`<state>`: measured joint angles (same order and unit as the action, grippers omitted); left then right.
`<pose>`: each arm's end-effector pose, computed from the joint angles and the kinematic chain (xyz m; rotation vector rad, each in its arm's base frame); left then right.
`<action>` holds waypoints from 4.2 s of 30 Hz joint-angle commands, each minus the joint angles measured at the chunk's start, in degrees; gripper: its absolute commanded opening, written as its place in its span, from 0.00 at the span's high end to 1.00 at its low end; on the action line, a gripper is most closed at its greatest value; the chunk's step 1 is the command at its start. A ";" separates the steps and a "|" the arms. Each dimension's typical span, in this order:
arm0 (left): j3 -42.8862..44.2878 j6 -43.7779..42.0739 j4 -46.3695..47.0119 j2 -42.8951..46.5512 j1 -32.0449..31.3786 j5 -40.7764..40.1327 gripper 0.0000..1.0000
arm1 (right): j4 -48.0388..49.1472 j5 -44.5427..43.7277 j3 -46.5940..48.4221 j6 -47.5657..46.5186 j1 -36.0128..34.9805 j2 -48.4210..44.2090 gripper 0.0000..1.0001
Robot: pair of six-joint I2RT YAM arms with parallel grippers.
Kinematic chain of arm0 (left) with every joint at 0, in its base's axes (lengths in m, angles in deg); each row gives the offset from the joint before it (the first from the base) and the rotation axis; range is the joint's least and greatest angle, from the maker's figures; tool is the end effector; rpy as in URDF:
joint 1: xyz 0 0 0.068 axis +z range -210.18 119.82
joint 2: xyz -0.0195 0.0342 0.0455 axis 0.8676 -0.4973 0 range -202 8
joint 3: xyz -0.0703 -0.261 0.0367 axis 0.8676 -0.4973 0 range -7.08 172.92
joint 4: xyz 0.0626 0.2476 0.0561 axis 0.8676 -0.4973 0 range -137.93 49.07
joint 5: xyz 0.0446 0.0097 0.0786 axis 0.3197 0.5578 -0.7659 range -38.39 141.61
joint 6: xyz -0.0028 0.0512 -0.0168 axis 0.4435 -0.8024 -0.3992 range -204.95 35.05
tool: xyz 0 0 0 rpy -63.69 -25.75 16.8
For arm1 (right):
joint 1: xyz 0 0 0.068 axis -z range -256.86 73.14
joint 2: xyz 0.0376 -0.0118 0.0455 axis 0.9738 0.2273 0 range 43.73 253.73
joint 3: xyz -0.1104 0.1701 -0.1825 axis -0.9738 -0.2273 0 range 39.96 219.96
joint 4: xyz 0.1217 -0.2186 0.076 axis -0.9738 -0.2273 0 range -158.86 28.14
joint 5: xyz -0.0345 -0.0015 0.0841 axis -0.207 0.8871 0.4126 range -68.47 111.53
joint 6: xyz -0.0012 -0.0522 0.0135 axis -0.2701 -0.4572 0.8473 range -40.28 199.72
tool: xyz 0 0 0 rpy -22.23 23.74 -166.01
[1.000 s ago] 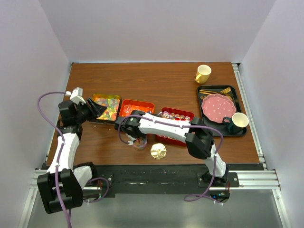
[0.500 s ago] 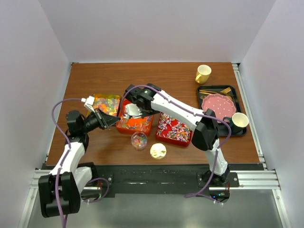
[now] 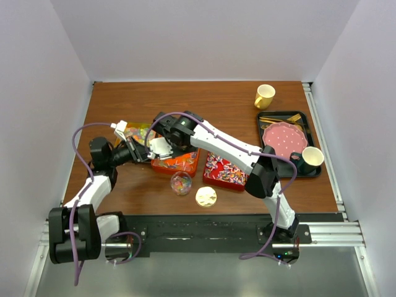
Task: Pack the candies
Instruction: Adjust the spatula, then scoop the fake candies from the storage box.
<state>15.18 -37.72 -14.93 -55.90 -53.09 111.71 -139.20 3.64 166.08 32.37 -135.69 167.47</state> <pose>0.2173 -0.0040 0.2079 -0.1176 1.9433 -1.4325 0.2355 0.3682 0.2990 -2.2219 1.7424 -0.4049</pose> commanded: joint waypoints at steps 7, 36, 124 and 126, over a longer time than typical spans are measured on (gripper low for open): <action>1.12 -4.95 -2.79 0.09 0.46 -2.53 1.00 | -5.45 10.60 1.41 1.21 -1.73 -8.87 1.00; -4.59 0.57 -31.36 4.23 6.53 -19.23 0.28 | -4.84 -10.75 7.38 -22.69 5.30 10.46 1.00; 25.89 -29.81 -60.72 -8.70 9.87 -17.72 0.30 | 2.99 4.38 -7.98 -16.80 4.35 -5.78 1.00; 27.21 -31.83 -60.10 -8.61 9.96 -20.10 0.30 | 2.99 1.73 -12.64 -17.42 2.94 -9.02 1.00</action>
<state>39.68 -63.89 -77.35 -66.24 -43.69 95.01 -133.65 11.97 159.13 16.11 -129.24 166.29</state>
